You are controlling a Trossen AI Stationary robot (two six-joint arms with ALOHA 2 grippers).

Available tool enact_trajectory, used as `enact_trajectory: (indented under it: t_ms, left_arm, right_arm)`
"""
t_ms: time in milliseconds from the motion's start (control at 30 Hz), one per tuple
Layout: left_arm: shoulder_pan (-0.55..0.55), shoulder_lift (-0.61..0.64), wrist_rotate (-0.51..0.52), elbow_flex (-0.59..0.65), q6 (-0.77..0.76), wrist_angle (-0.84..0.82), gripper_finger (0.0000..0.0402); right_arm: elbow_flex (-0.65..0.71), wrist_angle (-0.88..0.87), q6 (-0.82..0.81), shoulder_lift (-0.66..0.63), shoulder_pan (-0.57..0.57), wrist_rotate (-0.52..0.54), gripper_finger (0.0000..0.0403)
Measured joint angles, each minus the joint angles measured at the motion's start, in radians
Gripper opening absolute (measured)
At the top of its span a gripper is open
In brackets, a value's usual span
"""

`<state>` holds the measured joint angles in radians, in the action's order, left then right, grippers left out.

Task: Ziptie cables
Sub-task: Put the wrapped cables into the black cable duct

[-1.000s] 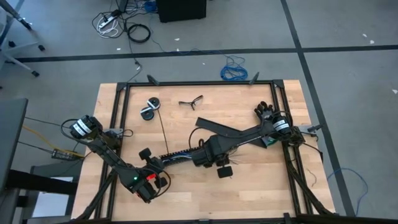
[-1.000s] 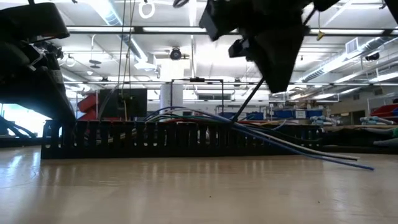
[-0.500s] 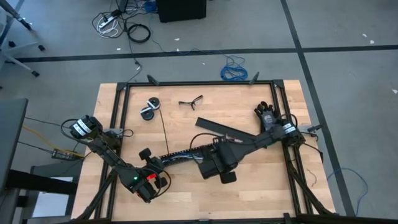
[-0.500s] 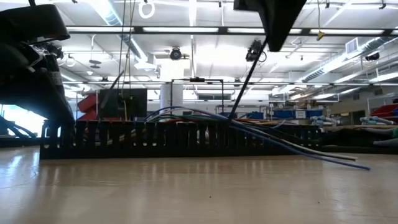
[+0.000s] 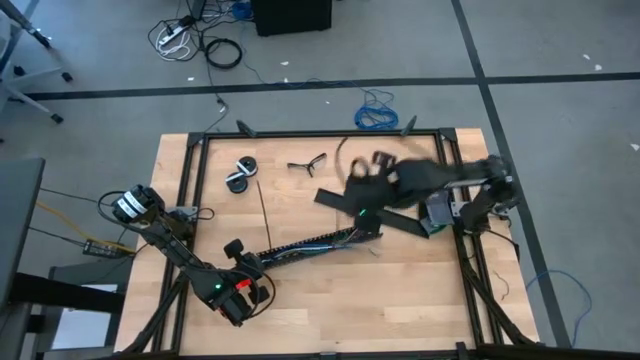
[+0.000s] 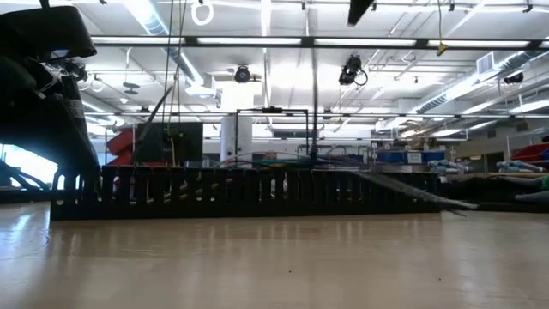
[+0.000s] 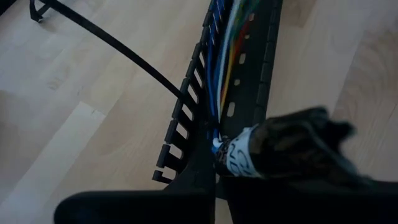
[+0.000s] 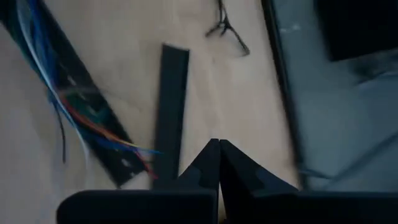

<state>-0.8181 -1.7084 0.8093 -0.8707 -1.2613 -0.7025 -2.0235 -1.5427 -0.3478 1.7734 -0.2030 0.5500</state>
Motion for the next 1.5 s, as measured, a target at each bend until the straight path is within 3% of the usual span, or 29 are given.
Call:
enact_trajectory:
  t_ms: [167,333,433,567,667,933,1067,1233,1367,1500]
  left_arm:
    - [0.0,0.0,-0.003,0.0,0.0,0.006,0.0]
    - [0.0,0.0,-0.004,0.0,0.0,0.011,0.0]
    - [0.0,0.0,-0.007,0.0,0.0,0.013,0.0]
    - [0.0,0.0,-0.007,0.0,0.0,0.013,0.0]
    - [0.0,0.0,-0.007,0.0,0.0,0.013,0.0]
    - [0.0,0.0,-0.002,0.0,0.0,0.013,0.0]
    - [0.0,0.0,-0.002,0.0,0.0,0.029,0.0]
    - [0.004,-0.001,0.002,0.0,0.0,0.034,0.0]
    - [0.018,-0.001,0.002,0.0,0.0,0.039,0.0]
    - [0.024,-0.002,0.003,0.0,0.023,0.043,0.0]
  right_arm:
    - [0.0,0.011,-0.03,-0.119,0.027,-0.23,0.0006]
    - [0.021,-0.024,-0.014,-0.172,0.047,-0.14,0.0002]
    - [0.096,0.01,0.009,-0.175,0.108,-0.228,0.0001]
    - [0.291,0.104,0.025,-0.174,0.209,-0.286,0.0001]
    - [0.482,0.252,0.092,-0.185,0.271,-0.404,0.0]
    - [0.979,0.886,0.255,-0.368,0.312,-0.666,0.0]
    - [1.198,1.125,0.242,-0.569,0.311,-0.655,0.0]
    - [1.459,1.33,0.187,-0.813,0.314,-0.496,0.0002]
    - [1.58,1.439,0.18,-0.932,0.315,-0.465,0.0007]
    - [1.678,1.679,0.135,-0.961,0.315,-0.477,0.0008]
